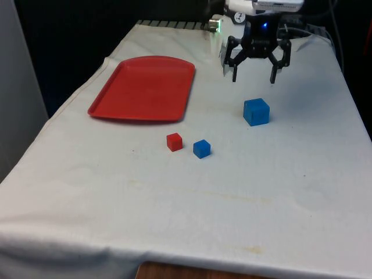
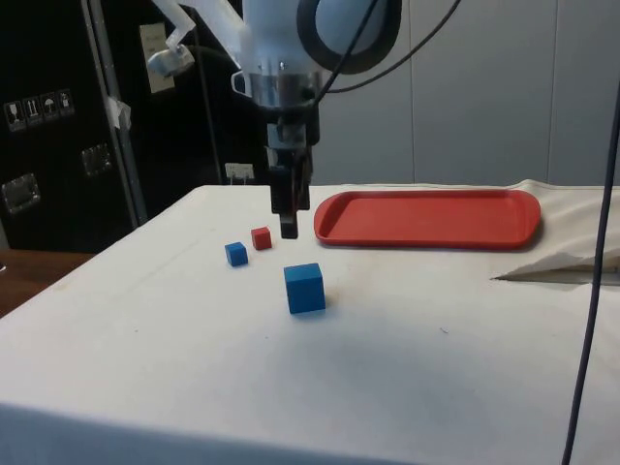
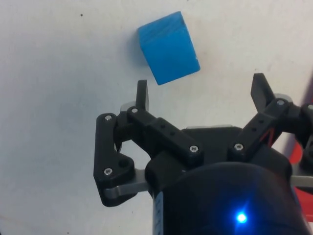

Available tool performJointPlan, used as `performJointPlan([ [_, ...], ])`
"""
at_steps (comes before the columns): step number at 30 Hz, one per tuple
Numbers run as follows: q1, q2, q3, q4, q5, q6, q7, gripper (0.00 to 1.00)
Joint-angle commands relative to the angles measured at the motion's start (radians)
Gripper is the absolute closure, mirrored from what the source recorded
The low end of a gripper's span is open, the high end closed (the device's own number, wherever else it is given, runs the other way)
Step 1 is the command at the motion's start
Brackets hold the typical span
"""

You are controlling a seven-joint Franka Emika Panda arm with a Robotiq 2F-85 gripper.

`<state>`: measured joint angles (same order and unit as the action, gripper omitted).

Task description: Pick up the largest block and place it onto the tray.

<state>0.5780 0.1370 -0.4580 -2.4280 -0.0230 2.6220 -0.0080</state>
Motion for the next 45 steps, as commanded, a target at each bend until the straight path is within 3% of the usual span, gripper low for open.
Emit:
performJointPlan([
  [1, 0.0, 0.002, 0.008, -0.009, 0.016, 0.021, -0.014, 0.0],
  [8, 0.001, 0.027, 0.012, -0.014, 0.0, 0.048, -0.02, 0.0],
  [17, -0.011, 0.057, 0.036, -0.028, 0.065, 0.103, -0.1, 0.0],
  [18, 0.001, 0.071, 0.016, -0.018, 0.038, 0.096, -0.079, 0.0],
  [19, -0.011, 0.061, 0.036, -0.028, 0.078, 0.105, -0.112, 0.0],
  [27, -0.011, 0.089, 0.042, -0.024, 0.203, 0.118, -0.237, 0.0],
  [28, 0.0, 0.097, 0.02, -0.018, 0.17, 0.109, -0.212, 0.0],
  [29, -0.011, 0.093, 0.044, -0.024, 0.216, 0.118, -0.25, 0.0],
  [34, -0.013, 0.117, 0.053, -0.018, 0.292, 0.122, -0.325, 0.0],
  [35, -0.012, 0.122, 0.054, -0.017, 0.302, 0.124, -0.337, 0.0],
  [36, 0.0, 0.129, 0.033, -0.014, 0.276, 0.115, -0.316, 0.0],
  [37, -0.012, 0.127, 0.054, -0.016, 0.313, 0.125, -0.349, 0.0],
  [44, -0.009, 0.163, 0.055, -0.004, 0.339, 0.149, -0.398, 0.0],
  [45, 0.0, 0.168, 0.04, -0.003, 0.32, 0.139, -0.382, 0.0],
])
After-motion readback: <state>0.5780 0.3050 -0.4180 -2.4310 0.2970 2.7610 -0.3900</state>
